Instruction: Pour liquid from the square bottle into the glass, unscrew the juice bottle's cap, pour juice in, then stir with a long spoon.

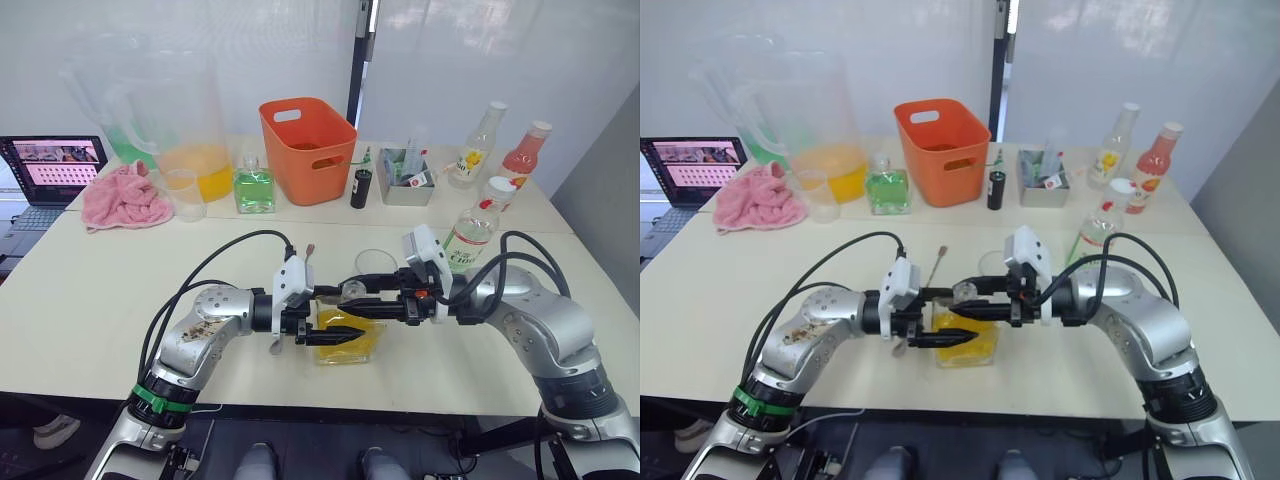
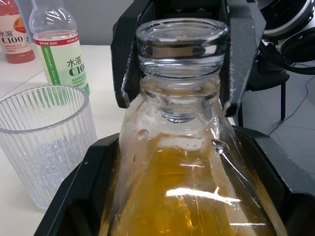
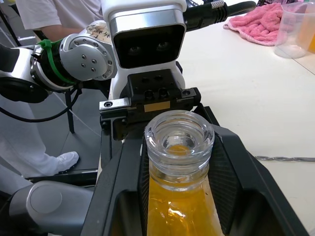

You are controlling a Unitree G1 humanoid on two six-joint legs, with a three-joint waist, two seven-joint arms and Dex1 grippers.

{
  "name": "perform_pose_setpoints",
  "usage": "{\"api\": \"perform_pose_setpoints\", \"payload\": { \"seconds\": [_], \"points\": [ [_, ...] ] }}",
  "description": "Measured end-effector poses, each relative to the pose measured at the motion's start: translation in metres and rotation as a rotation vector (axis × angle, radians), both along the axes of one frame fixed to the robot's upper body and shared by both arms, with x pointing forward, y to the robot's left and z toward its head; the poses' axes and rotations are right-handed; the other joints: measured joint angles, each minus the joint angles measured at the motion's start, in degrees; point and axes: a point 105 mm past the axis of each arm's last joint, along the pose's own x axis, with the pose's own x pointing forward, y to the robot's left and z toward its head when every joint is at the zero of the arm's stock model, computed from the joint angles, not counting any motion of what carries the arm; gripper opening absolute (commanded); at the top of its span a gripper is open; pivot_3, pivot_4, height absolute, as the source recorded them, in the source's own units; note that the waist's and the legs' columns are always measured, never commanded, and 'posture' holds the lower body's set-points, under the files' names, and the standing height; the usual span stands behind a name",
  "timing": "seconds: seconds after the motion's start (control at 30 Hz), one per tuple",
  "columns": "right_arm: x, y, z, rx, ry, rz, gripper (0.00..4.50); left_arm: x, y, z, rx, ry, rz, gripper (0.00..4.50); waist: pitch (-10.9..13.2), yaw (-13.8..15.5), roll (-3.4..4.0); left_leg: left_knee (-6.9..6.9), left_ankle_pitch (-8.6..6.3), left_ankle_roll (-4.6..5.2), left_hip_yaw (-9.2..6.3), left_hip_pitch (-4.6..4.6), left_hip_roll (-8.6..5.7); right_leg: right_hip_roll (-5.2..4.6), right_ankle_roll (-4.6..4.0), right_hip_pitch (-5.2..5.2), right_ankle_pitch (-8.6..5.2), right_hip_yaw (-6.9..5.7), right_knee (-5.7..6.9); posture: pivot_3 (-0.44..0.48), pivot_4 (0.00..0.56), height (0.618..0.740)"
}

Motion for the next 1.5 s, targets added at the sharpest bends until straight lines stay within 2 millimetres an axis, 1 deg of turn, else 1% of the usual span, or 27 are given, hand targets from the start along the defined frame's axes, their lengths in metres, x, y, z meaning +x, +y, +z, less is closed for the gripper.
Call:
{"api": "perform_pose_setpoints", "payload": {
  "seconds": [0.2, 0.27, 0.3, 0.4, 0.67, 1.03, 1.07, 1.1, 1.13, 1.27, 1.3, 1.5],
  "points": [
    [-0.001, 0.0, 0.0, -0.01, 0.008, -0.002, 1.11, -0.001, 0.0, 0.001, 0.003, -0.005, -0.002, 2.8, 0.0, 0.0, 0.0, 0.0, 0.0, 0.0, 0.0, 0.0, 0.0, 0.0, 0.0, 0.01, 0.0, 0.0, 0.0, 0.0, 0.15, 0.725],
    [-0.002, 0.0, 0.0, -0.01, 0.015, -0.005, 2.13, -0.001, 0.0, 0.001, 0.004, -0.005, -0.003, 2.8, 0.0, 0.01, 0.0, 0.0, 0.0, 0.0, 0.0, 0.0, 0.0, 0.0, 0.0, 0.01, 0.0, 0.0, 0.0, 0.0, 0.15, 0.725],
    [-0.003, 0.001, 0.001, -0.006, 0.012, 0.001, 2.4, -0.001, 0.0, 0.001, 0.005, -0.006, -0.004, 2.8, 0.0, 0.01, 0.0, 0.0, 0.0, 0.0, 0.0, 0.0, 0.0, 0.0, 0.0, 0.01, 0.0, 0.0, -0.01, 0.0, 0.15, 0.725],
    [-0.007, 0.006, 0.01, 0.005, -0.022, 0.032, 3.42, -0.001, -0.001, 0.0, 0.008, -0.008, -0.007, 2.8, 0.0, 0.0, 0.0, 0.0, 0.0, 0.0, 0.0, 0.0, 0.0, 0.0, 0.0, 0.02, 0.0, 0.0, -0.01, 0.0, 0.15, 0.725],
    [-0.007, 0.003, 0.018, 0.033, -0.046, 0.017, 3.44, -0.002, -0.001, 0.0, 0.009, -0.009, -0.011, 2.8, 0.0, 0.01, 0.0, -0.01, 0.0, 0.0, 0.0, 0.0, 0.0, 0.0, 0.0, 0.02, 0.0, 0.0, -0.02, 0.0, 0.15, 0.725],
    [-0.005, 0.001, 0.014, 0.001, -0.05, 0.001, 3.44, -0.002, -0.001, 0.0, 0.009, -0.01, -0.013, 2.8, 0.0, 0.01, 0.0, -0.01, 0.0, 0.0, 0.0, 0.0, 0.0, 0.0, 0.0, 0.01, 0.0, 0.0, -0.02, 0.0, 0.15, 0.725],
    [-0.005, 0.002, 0.013, -0.003, -0.048, 0.003, 3.2, -0.002, -0.001, 0.0, 0.009, -0.01, -0.013, 2.8, 0.0, 0.0, 0.0, -0.01, 0.0, 0.0, 0.0, 0.0, 0.0, 0.0, 0.0, 0.02, 0.0, 0.0, -0.02, 0.0, 0.15, 0.725],
    [-0.005, 0.002, 0.012, -0.008, -0.046, 0.002, 2.84, -0.002, -0.001, 0.0, 0.01, -0.01, -0.013, 2.8, 0.0, 0.01, 0.0, -0.01, 0.0, 0.0, 0.0, 0.0, 0.0, 0.0, 0.0, 0.01, 0.0, 0.0, -0.02, 0.0, 0.15, 0.725],
    [-0.005, 0.002, 0.011, -0.011, -0.046, 0.0, 2.64, -0.002, -0.001, 0.0, 0.01, -0.01, -0.014, 2.8, 0.0, 0.01, 0.0, -0.01, 0.0, 0.0, 0.0, 0.0, 0.0, 0.0, 0.0, 0.02, 0.0, 0.0, -0.02, 0.0, 0.15, 0.725],
    [-0.005, 0.002, 0.006, -0.006, -0.028, -0.005, 1.26, -0.002, -0.002, 0.0, 0.01, -0.01, -0.014, 2.8, 0.0, 0.01, 0.0, -0.01, 0.0, 0.0, 0.0, 0.0, 0.0, 0.0, 0.0, 0.02, 0.0, 0.0, -0.02, 0.0, 0.15, 0.725],
    [-0.005, 0.002, 0.006, -0.001, -0.026, -0.005, 1.08, -0.002, -0.002, 0.0, 0.01, -0.01, -0.015, 2.8, 0.0, 0.02, 0.0, -0.01, 0.0, 0.0, 0.0, 0.0, 0.0, 0.0, 0.0, 0.02, -0.01, 0.0, -0.02, 0.0, 0.15, 0.725],
    [-0.005, 0.001, 0.006, 0.01, -0.019, -0.006, 1.08, -0.002, -0.002, 0.0, 0.011, -0.011, -0.016, 2.8, 0.0, 0.02, 0.0, -0.01, 0.0, 0.0, 0.0, 0.0, 0.0, 0.0, 0.0, 0.02, -0.01, 0.0, -0.02, 0.0, 0.15, 0.725]
  ]
}}
